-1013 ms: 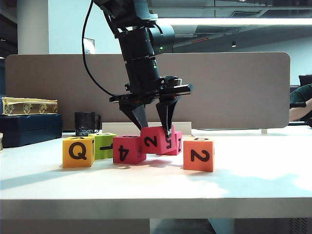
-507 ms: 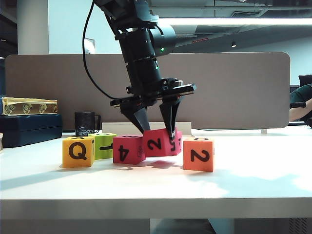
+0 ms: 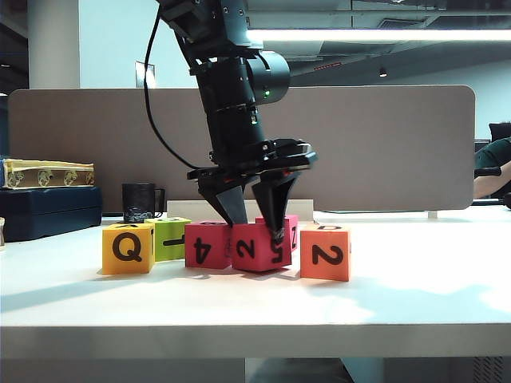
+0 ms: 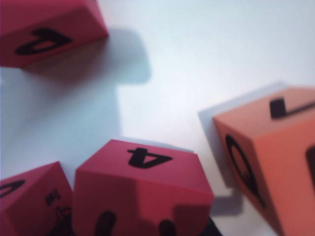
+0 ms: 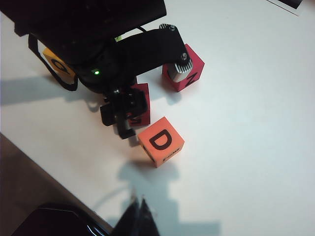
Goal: Select the appropriate blocks from the scattered letter blocks on the table and arrange them in a row to spell out "ABCD".
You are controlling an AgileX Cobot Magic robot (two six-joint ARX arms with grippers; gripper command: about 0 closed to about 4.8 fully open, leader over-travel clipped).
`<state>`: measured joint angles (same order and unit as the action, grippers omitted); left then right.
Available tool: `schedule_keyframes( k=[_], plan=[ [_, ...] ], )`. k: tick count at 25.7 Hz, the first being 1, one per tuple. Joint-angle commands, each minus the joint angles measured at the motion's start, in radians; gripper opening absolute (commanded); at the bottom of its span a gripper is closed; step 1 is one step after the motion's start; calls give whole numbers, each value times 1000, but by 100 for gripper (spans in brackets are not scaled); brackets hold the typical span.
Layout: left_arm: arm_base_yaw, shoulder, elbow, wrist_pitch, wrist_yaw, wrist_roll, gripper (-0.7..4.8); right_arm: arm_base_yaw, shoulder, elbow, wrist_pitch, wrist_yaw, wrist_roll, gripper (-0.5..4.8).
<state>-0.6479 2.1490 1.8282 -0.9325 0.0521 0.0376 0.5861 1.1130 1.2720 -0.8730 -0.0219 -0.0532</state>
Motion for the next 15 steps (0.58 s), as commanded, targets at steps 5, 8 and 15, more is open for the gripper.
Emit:
schedule_keyframes(
  k=[5,8,15],
  plan=[
    [0,3,-2,-80,-59,404,218,1,-2,4,14,-3,1,-2],
    [0,3,-2,-74,-55,493,218,1,-2,4,15,-3,0,-2],
    [0,3,-2,-48,-15,614,214,1,-2,4,18,-3,0,-2]
  ],
)
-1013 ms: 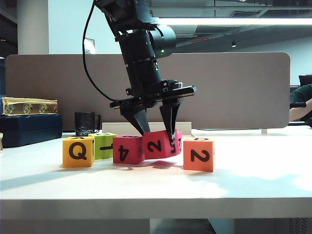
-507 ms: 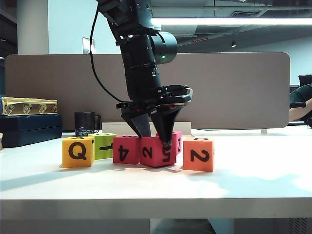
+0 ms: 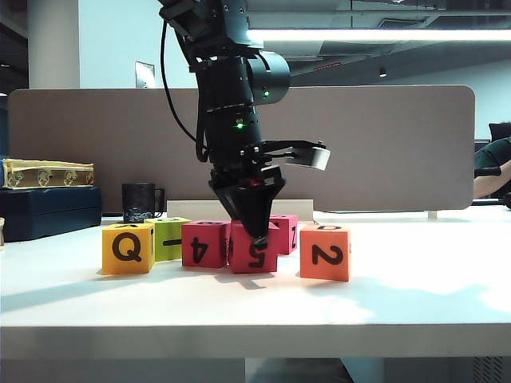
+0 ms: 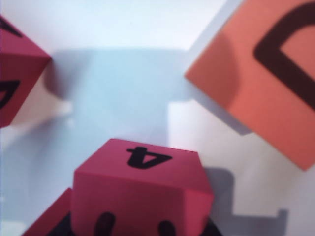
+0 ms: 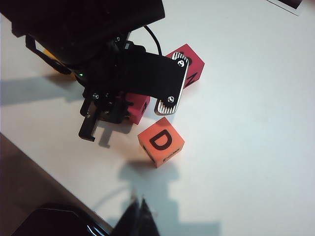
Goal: Select the appropriate blocks from the scattered letter blocks on the table and arrange them in a row to spell out "ABCD".
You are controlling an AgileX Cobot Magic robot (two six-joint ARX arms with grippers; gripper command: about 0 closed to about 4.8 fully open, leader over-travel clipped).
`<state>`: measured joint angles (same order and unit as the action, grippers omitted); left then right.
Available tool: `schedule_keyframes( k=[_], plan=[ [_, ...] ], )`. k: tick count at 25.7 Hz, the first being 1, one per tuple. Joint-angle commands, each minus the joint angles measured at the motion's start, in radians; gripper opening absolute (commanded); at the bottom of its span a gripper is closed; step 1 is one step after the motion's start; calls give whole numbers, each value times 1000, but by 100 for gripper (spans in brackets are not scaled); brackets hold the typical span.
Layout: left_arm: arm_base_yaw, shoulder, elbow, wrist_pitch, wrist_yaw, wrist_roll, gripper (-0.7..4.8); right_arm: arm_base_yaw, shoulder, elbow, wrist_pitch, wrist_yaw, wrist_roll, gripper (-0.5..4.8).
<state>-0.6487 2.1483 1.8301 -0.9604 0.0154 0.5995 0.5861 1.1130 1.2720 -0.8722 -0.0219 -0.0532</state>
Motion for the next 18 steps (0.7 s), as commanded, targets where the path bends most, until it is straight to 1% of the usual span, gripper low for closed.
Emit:
schedule_keyframes(
  k=[1,6,9,13,18],
  plan=[
    [1,3,-3,-15,37,58,214,1,-2,4,17,-3,0,-2],
    [-2,3,-3,44,95,100,214,1,-2,4,17,-3,0,-2],
    [-6,3,8,50,122,101,214,1,-2,4,17,-3,0,-2],
    [-13,3,45,58,130,105,209,1,-1,4,17,-3,0,-2],
    [-12,3,45,51,144,108,209,1,-1,4,15,-3,1,-2]
  ],
)
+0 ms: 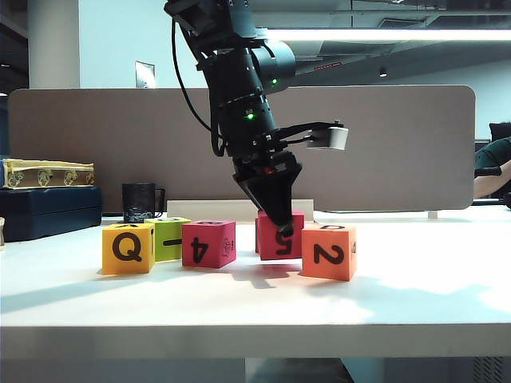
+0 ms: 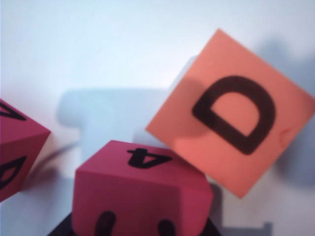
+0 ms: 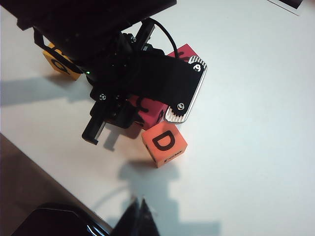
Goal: Select the appropriate blocks from the scattered letter blocks on the table and arrange them in a row to spell out "ABCD".
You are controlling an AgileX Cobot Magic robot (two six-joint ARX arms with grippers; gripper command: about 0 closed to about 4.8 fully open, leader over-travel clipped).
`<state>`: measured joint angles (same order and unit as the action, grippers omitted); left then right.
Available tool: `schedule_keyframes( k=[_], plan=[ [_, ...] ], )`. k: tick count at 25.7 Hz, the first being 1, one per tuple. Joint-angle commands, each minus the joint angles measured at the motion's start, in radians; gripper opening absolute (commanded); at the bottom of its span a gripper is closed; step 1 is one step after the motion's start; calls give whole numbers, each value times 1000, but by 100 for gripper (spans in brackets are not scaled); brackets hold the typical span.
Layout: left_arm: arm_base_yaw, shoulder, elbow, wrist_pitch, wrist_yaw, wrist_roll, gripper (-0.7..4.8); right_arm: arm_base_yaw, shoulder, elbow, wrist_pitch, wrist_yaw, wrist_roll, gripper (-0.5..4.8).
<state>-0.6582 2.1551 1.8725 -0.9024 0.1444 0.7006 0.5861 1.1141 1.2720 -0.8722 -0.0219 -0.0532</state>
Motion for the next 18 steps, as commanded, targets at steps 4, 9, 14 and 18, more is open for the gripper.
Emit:
schedule_keyframes(
  k=[4,9,14,18],
  plan=[
    [-2,-3,3,-13,17,6,212,1,-2,4,15,-3,1,-2],
    [-2,-3,2,-18,17,6,247,1,-2,4,15,-3,1,-2],
    [0,-3,2,-20,13,6,345,1,-2,4,15,-3,1,-1],
    [3,-3,2,-24,13,6,384,1,-2,4,9,-3,0,-1]
  ],
)
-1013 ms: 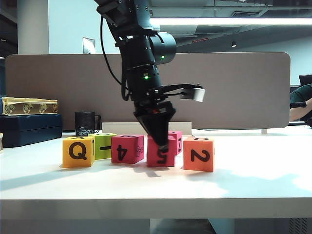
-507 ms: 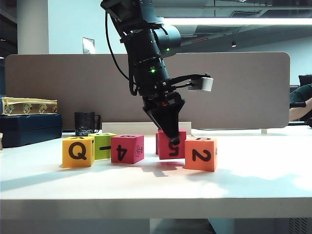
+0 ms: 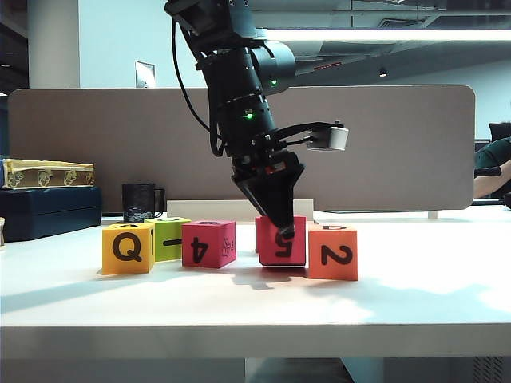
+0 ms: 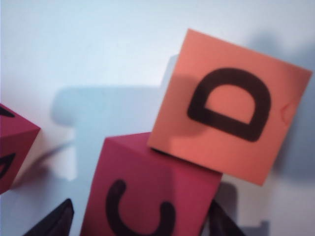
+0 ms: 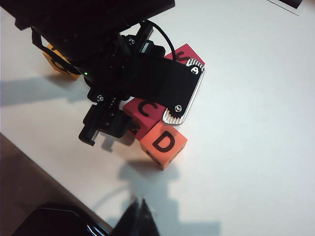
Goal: Select the appropriate blocks from the scattered letter blocks on the table and arrange them in a row to spell out "ABCD".
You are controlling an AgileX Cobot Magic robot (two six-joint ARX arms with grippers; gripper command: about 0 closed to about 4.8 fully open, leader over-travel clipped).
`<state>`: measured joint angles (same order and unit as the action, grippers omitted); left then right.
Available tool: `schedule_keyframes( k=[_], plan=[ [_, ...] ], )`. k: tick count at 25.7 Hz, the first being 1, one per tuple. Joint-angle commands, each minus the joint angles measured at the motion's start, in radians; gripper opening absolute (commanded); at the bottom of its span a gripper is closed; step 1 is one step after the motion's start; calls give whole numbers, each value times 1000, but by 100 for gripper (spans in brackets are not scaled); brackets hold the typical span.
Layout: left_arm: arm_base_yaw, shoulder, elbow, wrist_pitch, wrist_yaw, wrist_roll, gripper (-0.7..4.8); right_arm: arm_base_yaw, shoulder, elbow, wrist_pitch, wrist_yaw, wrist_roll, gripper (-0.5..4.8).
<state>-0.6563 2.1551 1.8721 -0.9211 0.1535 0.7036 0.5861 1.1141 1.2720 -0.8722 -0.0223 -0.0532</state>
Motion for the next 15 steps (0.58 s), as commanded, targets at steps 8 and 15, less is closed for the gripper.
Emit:
schedule_keyframes(
  k=[8,15],
  plan=[
    [2,-3,2,-55,-36,0,440,1,-2,4,9,-3,1,-2],
    [2,-3,2,-105,8,0,441,1,-2,4,10,-3,0,-2]
  ],
)
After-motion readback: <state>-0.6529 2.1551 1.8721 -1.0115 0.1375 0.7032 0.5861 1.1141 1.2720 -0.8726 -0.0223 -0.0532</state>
